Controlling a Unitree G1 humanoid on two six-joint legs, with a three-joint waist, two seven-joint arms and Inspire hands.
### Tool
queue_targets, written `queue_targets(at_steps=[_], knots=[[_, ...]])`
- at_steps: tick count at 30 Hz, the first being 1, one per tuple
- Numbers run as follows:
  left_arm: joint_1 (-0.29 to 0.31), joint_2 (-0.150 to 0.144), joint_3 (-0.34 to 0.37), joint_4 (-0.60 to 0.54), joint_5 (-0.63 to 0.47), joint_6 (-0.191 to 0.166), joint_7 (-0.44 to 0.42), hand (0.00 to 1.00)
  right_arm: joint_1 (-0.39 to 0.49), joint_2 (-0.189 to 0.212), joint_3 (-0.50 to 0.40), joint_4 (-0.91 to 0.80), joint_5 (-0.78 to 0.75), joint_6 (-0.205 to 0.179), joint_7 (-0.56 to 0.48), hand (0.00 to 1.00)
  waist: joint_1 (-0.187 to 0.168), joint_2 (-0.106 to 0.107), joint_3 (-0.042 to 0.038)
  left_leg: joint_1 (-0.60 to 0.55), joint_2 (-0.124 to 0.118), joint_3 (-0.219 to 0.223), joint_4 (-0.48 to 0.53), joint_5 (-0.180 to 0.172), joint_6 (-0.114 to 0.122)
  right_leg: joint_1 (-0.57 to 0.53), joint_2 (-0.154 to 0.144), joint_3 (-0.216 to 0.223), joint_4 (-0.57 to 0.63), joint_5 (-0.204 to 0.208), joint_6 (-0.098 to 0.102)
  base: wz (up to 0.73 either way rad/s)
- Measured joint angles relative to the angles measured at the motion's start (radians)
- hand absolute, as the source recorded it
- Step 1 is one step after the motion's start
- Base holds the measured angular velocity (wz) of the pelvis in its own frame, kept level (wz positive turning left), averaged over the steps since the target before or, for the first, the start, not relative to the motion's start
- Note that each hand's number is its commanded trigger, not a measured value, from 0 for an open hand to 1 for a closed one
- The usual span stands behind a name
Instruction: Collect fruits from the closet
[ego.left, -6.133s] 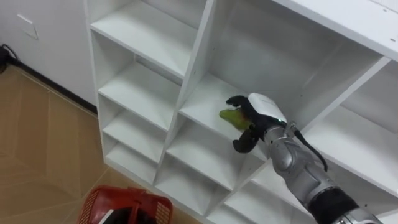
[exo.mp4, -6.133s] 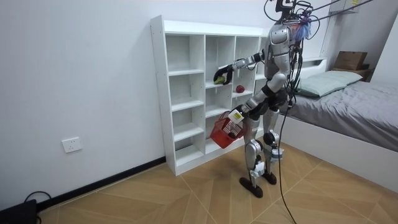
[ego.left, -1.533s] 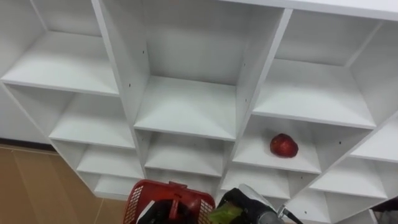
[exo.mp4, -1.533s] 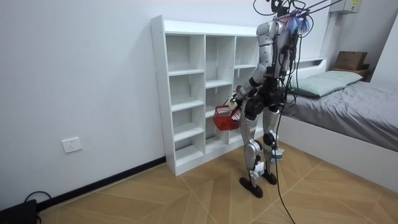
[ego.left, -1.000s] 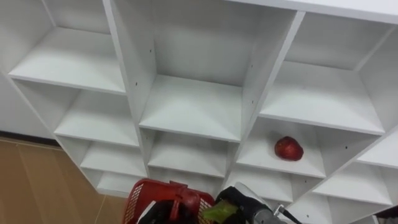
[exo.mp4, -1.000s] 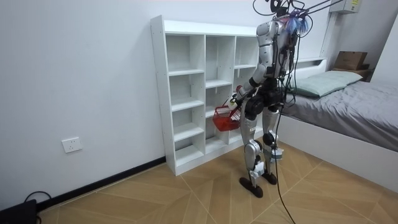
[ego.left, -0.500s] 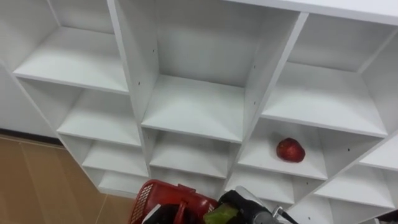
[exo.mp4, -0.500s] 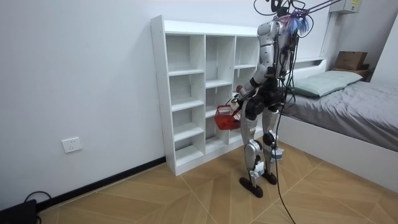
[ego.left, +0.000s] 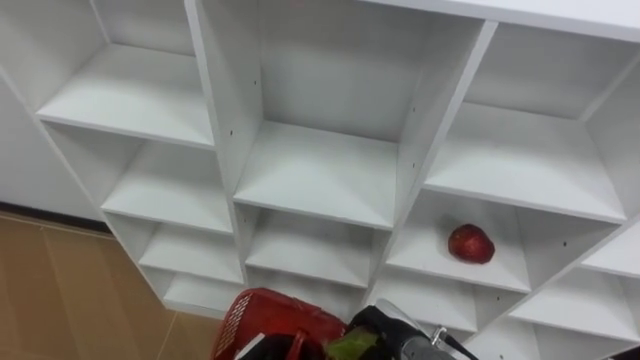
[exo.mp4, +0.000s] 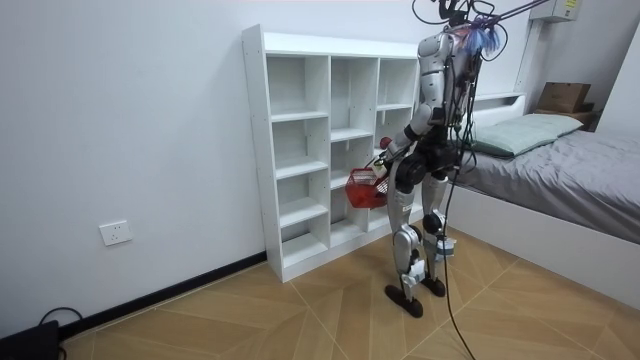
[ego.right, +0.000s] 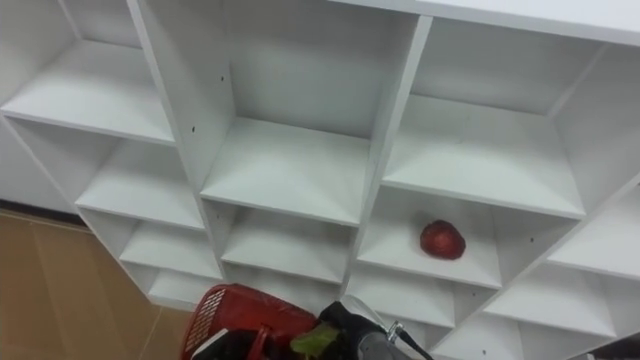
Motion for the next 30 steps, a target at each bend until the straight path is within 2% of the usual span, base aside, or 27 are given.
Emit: queue_targets(at_steps=[1, 2, 3, 4, 30], knots=[[0.000, 0.000, 0.000, 0.000, 0.000, 0.000, 0.000, 1.00, -0.001, 0.001, 0.000, 0.001, 0.004, 0.000, -0.001, 0.79, 0.001, 0.000, 0.0000, 0.000, 0.000, -0.001, 0.000, 0.000, 0.000, 0.000, 0.000, 0.000, 0.000, 0.000, 0.000, 0.00], [0.000, 0.000, 0.000, 0.000, 0.000, 0.000, 0.000, 1.00, -0.002, 0.003, 0.000, 0.003, 0.010, 0.000, -0.002, 0.35, 0.002, 0.000, -0.0001, 0.000, -0.001, -0.002, 0.001, 0.000, 0.000, 0.001, 0.000, 0.000, 0.000, 0.000, 0.000, 0.03], [0.000, 0.000, 0.000, 0.000, 0.000, 0.000, 0.000, 1.00, -0.003, 0.003, 0.000, 0.003, 0.017, 0.000, -0.004, 0.23, 0.004, 0.000, -0.0001, 0.000, -0.001, -0.003, 0.001, 0.000, 0.000, 0.001, 0.000, 0.000, 0.000, 0.000, 0.000, 0.03], [0.000, 0.000, 0.000, 0.000, 0.000, 0.000, 0.000, 1.00, -0.003, 0.004, 0.000, 0.003, 0.022, 0.000, -0.005, 0.00, 0.005, 0.000, -0.0001, 0.000, -0.001, -0.004, 0.001, 0.000, 0.000, 0.002, 0.000, 0.000, 0.000, 0.000, 0.000, 0.03], [-0.005, -0.001, 0.001, 0.002, -0.002, 0.015, 0.001, 1.00, -0.014, 0.007, 0.019, 0.004, 0.071, 0.001, -0.010, 0.00, 0.012, -0.001, 0.0002, -0.003, -0.014, -0.024, 0.008, 0.000, 0.000, 0.014, -0.001, -0.001, -0.001, -0.002, 0.001, 0.01]])
